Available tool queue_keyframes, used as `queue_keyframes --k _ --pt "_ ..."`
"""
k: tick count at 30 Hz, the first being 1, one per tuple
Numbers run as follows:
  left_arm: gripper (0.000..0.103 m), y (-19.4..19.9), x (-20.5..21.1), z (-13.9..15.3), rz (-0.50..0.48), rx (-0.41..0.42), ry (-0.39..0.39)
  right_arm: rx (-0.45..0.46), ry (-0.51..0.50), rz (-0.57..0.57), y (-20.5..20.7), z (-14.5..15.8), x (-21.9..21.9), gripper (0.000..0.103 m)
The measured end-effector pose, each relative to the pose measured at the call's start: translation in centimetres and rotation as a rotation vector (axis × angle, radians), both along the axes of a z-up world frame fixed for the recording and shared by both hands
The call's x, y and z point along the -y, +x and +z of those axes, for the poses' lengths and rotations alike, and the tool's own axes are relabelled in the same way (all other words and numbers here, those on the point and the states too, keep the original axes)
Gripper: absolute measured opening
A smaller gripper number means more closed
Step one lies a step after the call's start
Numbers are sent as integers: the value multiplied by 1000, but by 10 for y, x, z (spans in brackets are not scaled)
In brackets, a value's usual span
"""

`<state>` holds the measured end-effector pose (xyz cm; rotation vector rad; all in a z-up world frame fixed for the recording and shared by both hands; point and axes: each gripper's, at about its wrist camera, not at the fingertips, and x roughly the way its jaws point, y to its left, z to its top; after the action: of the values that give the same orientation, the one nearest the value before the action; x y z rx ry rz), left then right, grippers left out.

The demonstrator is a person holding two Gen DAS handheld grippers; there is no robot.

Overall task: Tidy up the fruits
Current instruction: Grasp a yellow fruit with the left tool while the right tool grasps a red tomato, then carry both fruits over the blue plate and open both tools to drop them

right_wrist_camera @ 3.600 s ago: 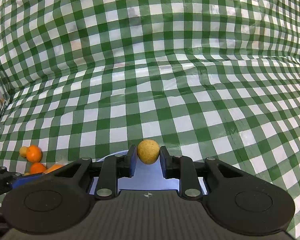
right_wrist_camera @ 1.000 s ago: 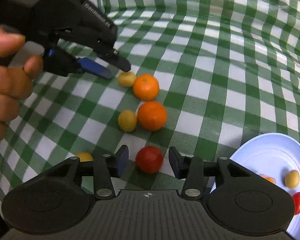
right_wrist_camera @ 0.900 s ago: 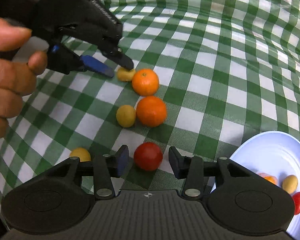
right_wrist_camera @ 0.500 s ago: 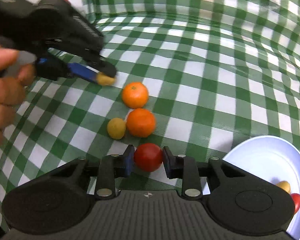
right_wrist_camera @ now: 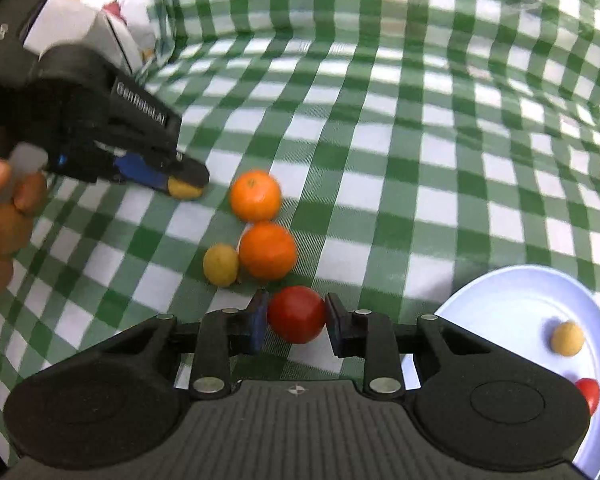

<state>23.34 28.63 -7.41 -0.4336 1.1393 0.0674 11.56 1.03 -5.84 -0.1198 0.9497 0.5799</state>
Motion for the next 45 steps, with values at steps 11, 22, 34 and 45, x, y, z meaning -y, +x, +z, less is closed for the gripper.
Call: queue_keyframes --k 11,22,34,45 --pt "29 -38 36 65 -43 233 158 120 83 -64 -13 45 27 31" --pt "29 -134 82 120 -123 418 207 281 225 -312 -68 105 118 31" --pt "29 -195 156 95 -309 425 126 279 232 -580 -129 61 207 31" --pt "30 -195 221 71 -494 496 213 294 133 -508 -103 49 190 31"
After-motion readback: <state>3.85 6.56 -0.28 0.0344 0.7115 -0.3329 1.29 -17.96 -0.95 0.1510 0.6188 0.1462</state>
